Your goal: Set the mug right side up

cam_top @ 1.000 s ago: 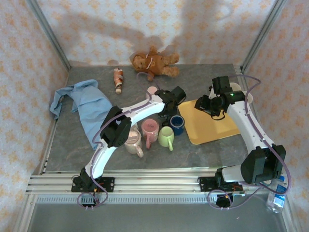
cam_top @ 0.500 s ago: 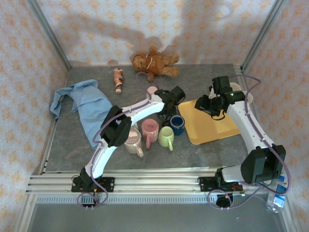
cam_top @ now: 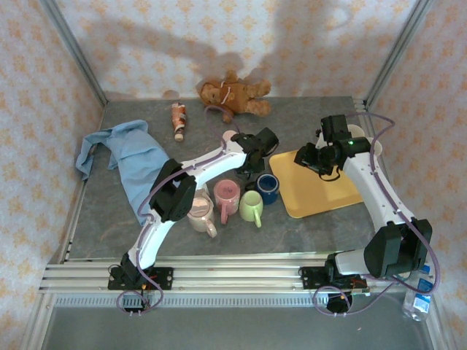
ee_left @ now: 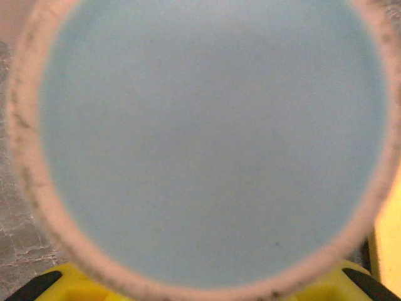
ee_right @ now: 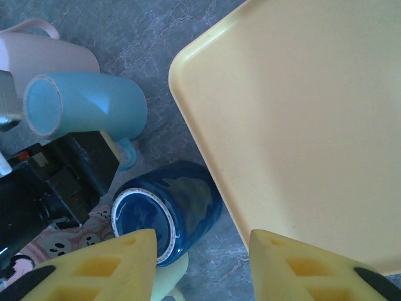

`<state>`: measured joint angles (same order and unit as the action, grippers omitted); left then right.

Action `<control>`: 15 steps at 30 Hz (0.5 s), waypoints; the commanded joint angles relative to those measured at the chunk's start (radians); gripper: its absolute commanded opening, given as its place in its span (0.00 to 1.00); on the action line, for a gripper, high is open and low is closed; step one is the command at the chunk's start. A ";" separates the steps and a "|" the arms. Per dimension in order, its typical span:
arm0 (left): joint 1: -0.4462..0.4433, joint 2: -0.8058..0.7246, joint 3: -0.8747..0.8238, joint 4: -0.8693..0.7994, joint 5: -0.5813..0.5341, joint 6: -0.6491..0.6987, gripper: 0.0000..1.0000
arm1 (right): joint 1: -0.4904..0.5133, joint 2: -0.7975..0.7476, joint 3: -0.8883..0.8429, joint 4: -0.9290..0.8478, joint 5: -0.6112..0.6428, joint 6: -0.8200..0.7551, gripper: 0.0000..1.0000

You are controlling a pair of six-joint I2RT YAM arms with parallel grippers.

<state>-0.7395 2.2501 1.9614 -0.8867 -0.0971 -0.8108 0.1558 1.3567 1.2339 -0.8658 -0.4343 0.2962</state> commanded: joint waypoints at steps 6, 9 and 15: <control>0.005 -0.071 0.000 -0.032 -0.067 0.006 0.34 | -0.006 -0.031 -0.018 0.027 0.005 0.021 0.43; 0.005 -0.063 -0.004 -0.033 -0.064 0.005 0.34 | -0.006 -0.040 -0.019 0.025 0.005 0.023 0.43; 0.005 -0.046 -0.009 -0.027 -0.047 0.000 0.33 | -0.006 -0.054 -0.023 0.022 0.014 0.021 0.42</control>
<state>-0.7395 2.2265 1.9614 -0.8867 -0.1131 -0.8108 0.1558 1.3338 1.2190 -0.8478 -0.4347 0.3073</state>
